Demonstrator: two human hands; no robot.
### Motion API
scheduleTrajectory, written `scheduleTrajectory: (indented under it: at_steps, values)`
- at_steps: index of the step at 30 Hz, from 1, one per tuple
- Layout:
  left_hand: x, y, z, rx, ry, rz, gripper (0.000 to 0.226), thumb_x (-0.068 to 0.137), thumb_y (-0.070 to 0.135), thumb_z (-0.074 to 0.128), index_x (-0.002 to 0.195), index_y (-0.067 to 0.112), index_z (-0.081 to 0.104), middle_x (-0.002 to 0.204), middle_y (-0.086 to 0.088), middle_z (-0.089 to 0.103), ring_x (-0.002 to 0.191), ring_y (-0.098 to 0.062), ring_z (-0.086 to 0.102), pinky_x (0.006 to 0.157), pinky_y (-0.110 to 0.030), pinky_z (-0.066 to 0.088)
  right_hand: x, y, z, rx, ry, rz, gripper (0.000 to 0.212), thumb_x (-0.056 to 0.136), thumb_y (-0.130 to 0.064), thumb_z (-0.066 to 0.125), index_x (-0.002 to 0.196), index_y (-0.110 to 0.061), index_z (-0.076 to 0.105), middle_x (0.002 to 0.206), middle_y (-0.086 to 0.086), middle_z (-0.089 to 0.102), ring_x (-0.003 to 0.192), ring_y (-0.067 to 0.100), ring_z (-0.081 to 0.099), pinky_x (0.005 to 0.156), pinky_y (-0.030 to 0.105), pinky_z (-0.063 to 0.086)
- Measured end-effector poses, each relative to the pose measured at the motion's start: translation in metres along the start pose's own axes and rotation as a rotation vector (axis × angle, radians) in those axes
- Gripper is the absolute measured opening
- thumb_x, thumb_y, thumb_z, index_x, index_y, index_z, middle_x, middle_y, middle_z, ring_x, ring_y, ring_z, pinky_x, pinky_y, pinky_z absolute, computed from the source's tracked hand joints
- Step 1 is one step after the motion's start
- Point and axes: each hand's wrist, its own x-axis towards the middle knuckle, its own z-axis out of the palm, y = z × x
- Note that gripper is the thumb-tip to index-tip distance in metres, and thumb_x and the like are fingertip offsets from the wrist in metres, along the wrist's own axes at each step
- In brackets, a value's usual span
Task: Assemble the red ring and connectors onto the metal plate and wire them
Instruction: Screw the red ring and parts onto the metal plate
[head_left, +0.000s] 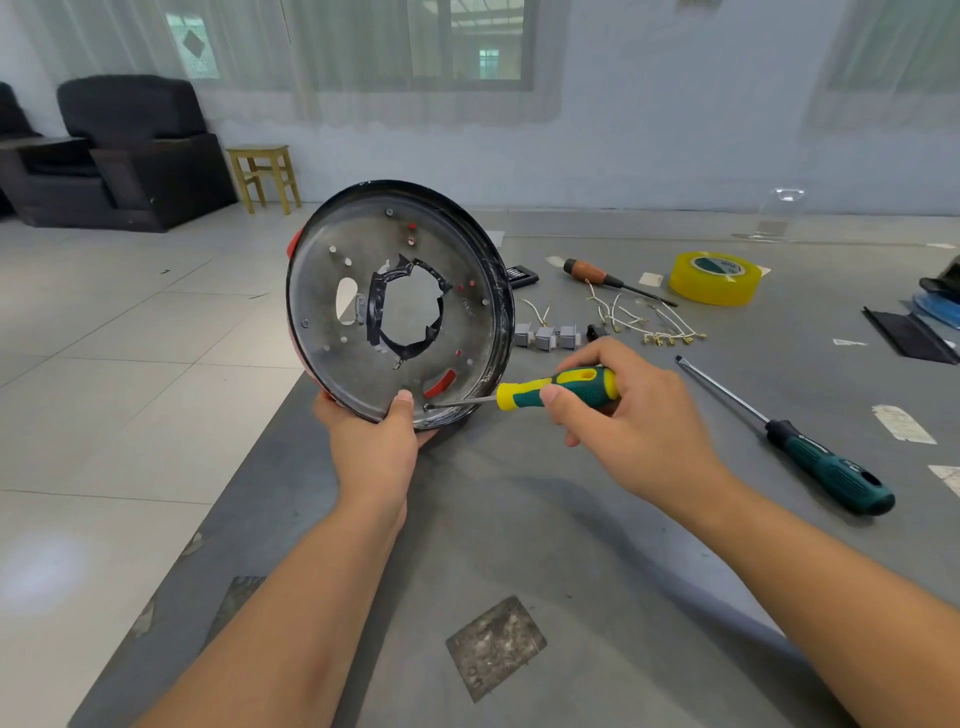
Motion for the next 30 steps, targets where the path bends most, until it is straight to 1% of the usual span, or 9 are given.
scheduleTrajectory:
  at_steps: [4,8,12,15,17,22,25,28,30]
  values:
    - [0.004,-0.003,-0.003,0.049,0.008,0.021,0.062,0.097,0.002,0.068,0.147,0.019,0.034,0.115,0.016,0.06,0.087,0.0,0.074,0.071,-0.032,0.065,0.002,0.013,-0.021,0.13,0.184,0.027,0.014,0.091,-0.039,0.072,0.099,-0.032,0.063,0.072,0.0,0.072,0.061,0.016,0.071,0.061,0.046,0.059]
    - [0.002,-0.003,-0.004,0.145,-0.004,0.046,0.063,0.096,0.01,0.071,0.145,0.023,0.035,0.114,0.018,0.061,0.102,-0.014,0.072,0.088,-0.047,0.064,0.004,0.041,-0.049,-0.163,0.289,-0.067,0.021,0.09,-0.05,0.065,0.103,-0.036,0.057,0.076,-0.011,0.069,0.062,0.01,0.067,0.056,0.025,0.051]
    - [-0.003,-0.001,-0.004,0.186,-0.021,0.062,0.064,0.092,0.015,0.075,0.143,0.026,0.037,0.11,0.02,0.064,0.1,-0.012,0.072,0.087,-0.048,0.064,-0.011,0.084,-0.058,-0.554,0.215,-0.095,0.024,0.09,-0.033,0.072,0.104,-0.02,0.057,0.076,-0.005,0.063,0.058,0.018,0.054,0.053,0.029,0.045]
    - [-0.006,0.001,-0.003,0.144,-0.037,0.071,0.066,0.091,0.015,0.076,0.143,0.027,0.038,0.106,0.023,0.065,0.091,-0.002,0.073,0.073,-0.035,0.066,-0.015,0.098,-0.064,-0.73,0.125,-0.009,0.024,0.09,-0.037,0.067,0.096,-0.027,0.046,0.077,-0.008,0.056,0.059,0.021,0.049,0.049,0.028,0.037]
    - [-0.008,0.003,-0.003,0.105,-0.059,0.079,0.064,0.091,0.016,0.077,0.142,0.026,0.039,0.113,0.017,0.064,0.098,-0.005,0.073,0.069,-0.03,0.064,-0.017,0.101,-0.064,-0.846,0.038,0.08,0.026,0.092,-0.044,0.06,0.093,-0.029,0.039,0.079,-0.007,0.058,0.063,0.022,0.052,0.05,0.032,0.043]
    - [-0.016,0.009,-0.004,0.015,-0.172,0.092,0.048,0.094,0.022,0.078,0.119,0.042,0.044,0.132,0.0,0.061,0.115,-0.016,0.071,0.082,-0.037,0.065,-0.019,0.098,-0.059,-1.009,-0.053,0.167,0.018,0.092,-0.043,0.05,0.099,-0.027,0.046,0.091,-0.005,0.061,0.08,0.022,0.054,0.051,0.031,0.038]
    - [-0.023,0.013,-0.004,-0.031,-0.285,0.125,0.05,0.088,0.027,0.084,0.118,0.039,0.045,0.133,0.001,0.059,0.119,-0.018,0.07,0.084,-0.033,0.064,-0.021,0.097,-0.059,-1.086,-0.069,0.161,0.032,0.091,-0.052,0.047,0.107,-0.025,0.053,0.1,-0.001,0.062,0.089,0.024,0.056,0.063,0.034,0.045]
    - [-0.029,0.018,-0.003,0.084,-0.37,0.22,0.071,0.075,0.035,0.091,0.127,0.038,0.041,0.132,0.01,0.057,0.11,-0.001,0.071,0.09,-0.026,0.06,-0.016,0.085,-0.058,-0.875,-0.038,0.07,0.05,0.094,-0.064,0.048,0.123,-0.025,0.059,0.115,-0.002,0.062,0.105,0.022,0.058,0.084,0.037,0.048]
    - [-0.032,0.024,-0.001,0.234,-0.431,0.332,0.083,0.07,0.033,0.098,0.126,0.048,0.039,0.133,0.018,0.052,0.109,0.013,0.065,0.089,-0.01,0.053,-0.008,0.062,-0.054,-0.331,-0.031,0.153,0.051,0.093,-0.07,0.048,0.122,-0.03,0.061,0.115,-0.015,0.066,0.108,0.012,0.061,0.088,0.028,0.047]
